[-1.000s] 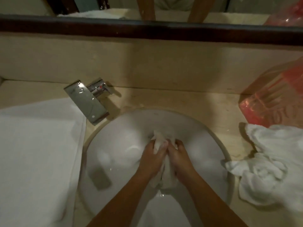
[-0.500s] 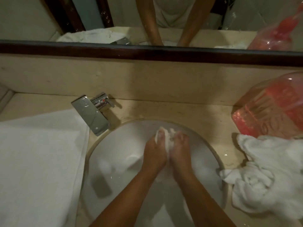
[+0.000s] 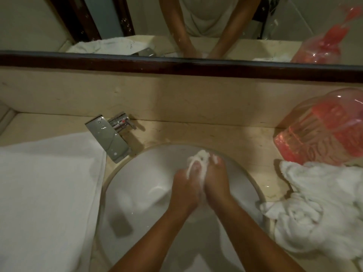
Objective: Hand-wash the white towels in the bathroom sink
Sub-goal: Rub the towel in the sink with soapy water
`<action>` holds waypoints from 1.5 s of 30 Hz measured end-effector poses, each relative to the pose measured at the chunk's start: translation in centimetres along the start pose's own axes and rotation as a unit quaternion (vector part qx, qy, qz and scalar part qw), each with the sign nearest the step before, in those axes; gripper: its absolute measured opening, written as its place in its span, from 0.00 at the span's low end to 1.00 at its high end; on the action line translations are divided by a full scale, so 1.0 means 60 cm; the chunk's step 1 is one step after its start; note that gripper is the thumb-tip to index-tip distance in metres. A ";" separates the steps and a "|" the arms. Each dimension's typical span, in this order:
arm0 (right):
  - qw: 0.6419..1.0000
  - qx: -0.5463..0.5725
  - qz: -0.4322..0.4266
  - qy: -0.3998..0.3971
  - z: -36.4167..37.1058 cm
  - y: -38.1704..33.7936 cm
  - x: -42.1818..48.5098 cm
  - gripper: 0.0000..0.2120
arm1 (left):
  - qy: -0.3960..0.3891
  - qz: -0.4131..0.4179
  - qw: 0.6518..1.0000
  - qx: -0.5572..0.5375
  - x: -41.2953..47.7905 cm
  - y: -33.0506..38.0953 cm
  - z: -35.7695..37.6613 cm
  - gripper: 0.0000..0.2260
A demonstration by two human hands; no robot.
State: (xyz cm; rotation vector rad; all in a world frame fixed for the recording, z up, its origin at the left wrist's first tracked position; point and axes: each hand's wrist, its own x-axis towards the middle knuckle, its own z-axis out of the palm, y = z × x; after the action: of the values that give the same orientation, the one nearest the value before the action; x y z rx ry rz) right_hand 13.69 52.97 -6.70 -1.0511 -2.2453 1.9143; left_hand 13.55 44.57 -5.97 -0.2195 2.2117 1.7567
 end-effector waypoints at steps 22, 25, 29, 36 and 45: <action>0.997 0.041 -0.011 -0.059 -0.016 -0.010 -0.076 0.14 | -0.006 -0.068 0.997 -0.027 0.058 0.027 -0.021 0.25; 0.987 0.110 0.089 -0.070 -0.027 -0.003 -0.012 0.18 | -0.043 -0.109 0.990 -0.080 0.060 -0.001 -0.035 0.29; 0.987 0.052 0.125 -0.088 -0.016 0.072 0.013 0.42 | -0.042 -0.149 0.987 -0.033 0.088 -0.066 -0.049 0.30; 0.986 -0.144 0.071 -0.043 0.020 0.157 0.014 0.27 | 0.012 -0.128 0.952 0.278 0.053 -0.172 0.002 0.34; 0.959 0.203 0.196 0.022 -0.066 0.135 0.016 0.19 | 0.017 -0.200 0.971 -0.127 0.054 -0.139 -0.027 0.21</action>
State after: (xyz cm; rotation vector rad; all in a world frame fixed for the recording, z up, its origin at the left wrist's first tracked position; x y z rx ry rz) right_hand 18.45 57.09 -13.21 -1.5221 -1.5948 2.3263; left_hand 12.83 41.22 -14.42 -0.7037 1.7951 1.8009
